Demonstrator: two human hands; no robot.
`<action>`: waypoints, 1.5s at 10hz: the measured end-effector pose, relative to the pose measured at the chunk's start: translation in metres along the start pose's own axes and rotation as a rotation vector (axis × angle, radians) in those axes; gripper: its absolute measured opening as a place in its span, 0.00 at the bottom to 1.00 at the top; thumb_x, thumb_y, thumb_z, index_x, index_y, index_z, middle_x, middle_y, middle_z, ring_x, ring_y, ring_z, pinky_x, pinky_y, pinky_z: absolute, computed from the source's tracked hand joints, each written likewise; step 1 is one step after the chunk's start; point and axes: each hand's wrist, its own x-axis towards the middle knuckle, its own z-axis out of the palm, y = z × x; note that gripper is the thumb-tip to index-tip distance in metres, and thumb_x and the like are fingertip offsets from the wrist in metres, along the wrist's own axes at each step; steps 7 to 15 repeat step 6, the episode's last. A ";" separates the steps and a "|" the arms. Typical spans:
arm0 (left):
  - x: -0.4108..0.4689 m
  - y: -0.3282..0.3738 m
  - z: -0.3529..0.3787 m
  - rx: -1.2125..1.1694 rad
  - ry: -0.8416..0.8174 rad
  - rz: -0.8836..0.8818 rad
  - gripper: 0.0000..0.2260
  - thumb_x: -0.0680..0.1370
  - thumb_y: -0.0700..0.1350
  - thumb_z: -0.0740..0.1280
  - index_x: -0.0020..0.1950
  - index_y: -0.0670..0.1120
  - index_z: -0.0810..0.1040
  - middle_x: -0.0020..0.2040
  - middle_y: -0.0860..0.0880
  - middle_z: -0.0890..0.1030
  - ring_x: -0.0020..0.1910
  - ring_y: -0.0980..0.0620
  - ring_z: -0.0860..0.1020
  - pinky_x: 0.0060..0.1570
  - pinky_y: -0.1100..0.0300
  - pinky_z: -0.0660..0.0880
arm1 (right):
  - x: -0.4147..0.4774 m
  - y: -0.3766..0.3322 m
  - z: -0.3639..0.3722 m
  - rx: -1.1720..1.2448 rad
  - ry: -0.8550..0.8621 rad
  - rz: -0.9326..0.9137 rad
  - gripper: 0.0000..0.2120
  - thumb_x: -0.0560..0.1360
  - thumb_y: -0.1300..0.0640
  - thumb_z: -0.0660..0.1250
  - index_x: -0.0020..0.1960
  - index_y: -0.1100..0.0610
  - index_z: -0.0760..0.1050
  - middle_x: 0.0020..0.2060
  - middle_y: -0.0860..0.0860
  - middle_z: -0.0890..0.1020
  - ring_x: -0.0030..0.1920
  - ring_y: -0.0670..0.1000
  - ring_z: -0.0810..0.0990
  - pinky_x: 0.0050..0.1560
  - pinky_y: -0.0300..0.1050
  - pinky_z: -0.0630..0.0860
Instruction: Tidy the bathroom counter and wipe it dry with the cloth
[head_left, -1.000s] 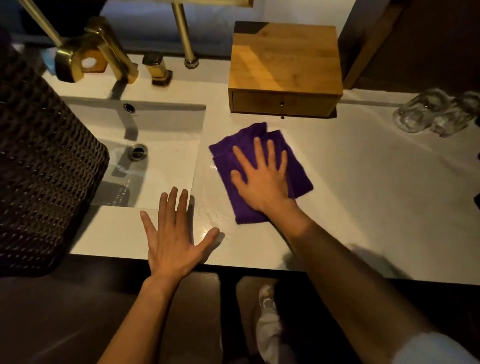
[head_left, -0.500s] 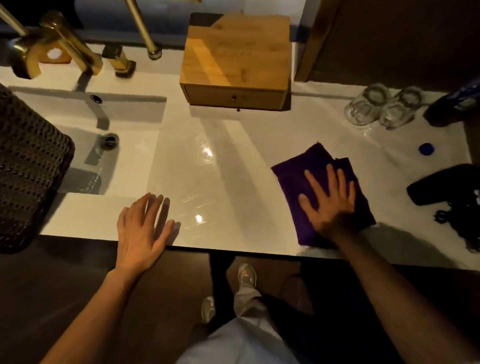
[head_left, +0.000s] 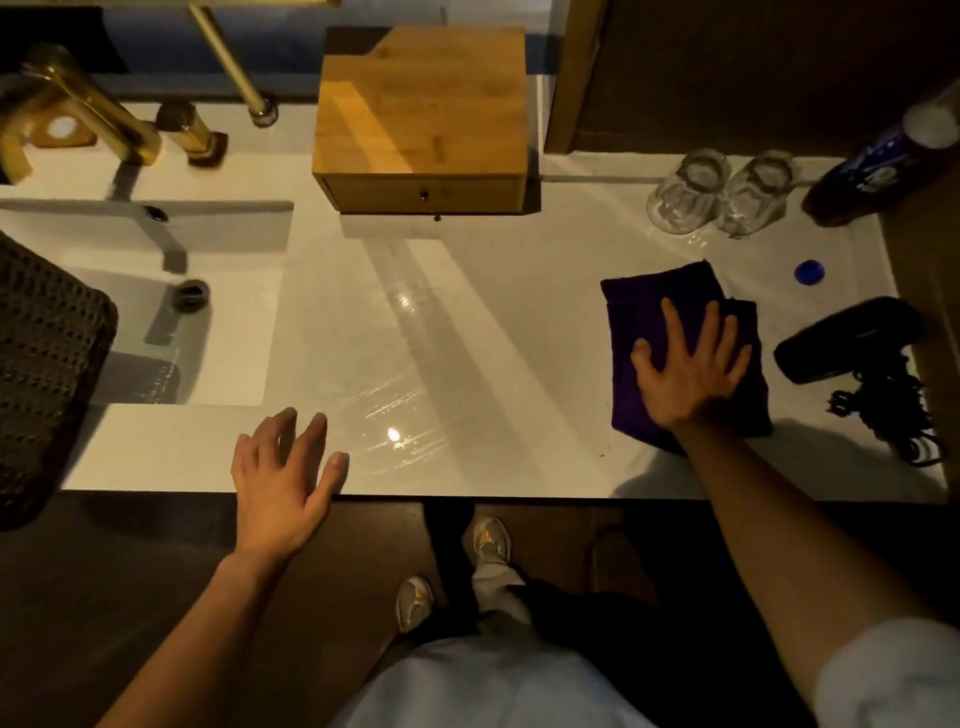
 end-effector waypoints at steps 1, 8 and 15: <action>-0.001 -0.001 -0.003 -0.031 -0.023 -0.005 0.27 0.80 0.64 0.55 0.74 0.52 0.71 0.76 0.45 0.63 0.76 0.43 0.59 0.75 0.37 0.55 | 0.006 -0.001 0.000 -0.006 -0.029 -0.004 0.33 0.77 0.33 0.45 0.80 0.41 0.45 0.80 0.58 0.48 0.79 0.63 0.45 0.75 0.68 0.42; -0.091 -0.071 -0.017 -0.269 0.034 0.280 0.28 0.80 0.54 0.66 0.78 0.47 0.67 0.80 0.45 0.63 0.80 0.47 0.61 0.77 0.42 0.60 | -0.143 -0.049 0.000 0.346 0.165 0.057 0.29 0.78 0.45 0.58 0.77 0.51 0.60 0.79 0.58 0.58 0.78 0.59 0.54 0.77 0.63 0.47; -0.091 -0.071 -0.017 -0.269 0.034 0.280 0.28 0.80 0.54 0.66 0.78 0.47 0.67 0.80 0.45 0.63 0.80 0.47 0.61 0.77 0.42 0.60 | -0.143 -0.049 0.000 0.346 0.165 0.057 0.29 0.78 0.45 0.58 0.77 0.51 0.60 0.79 0.58 0.58 0.78 0.59 0.54 0.77 0.63 0.47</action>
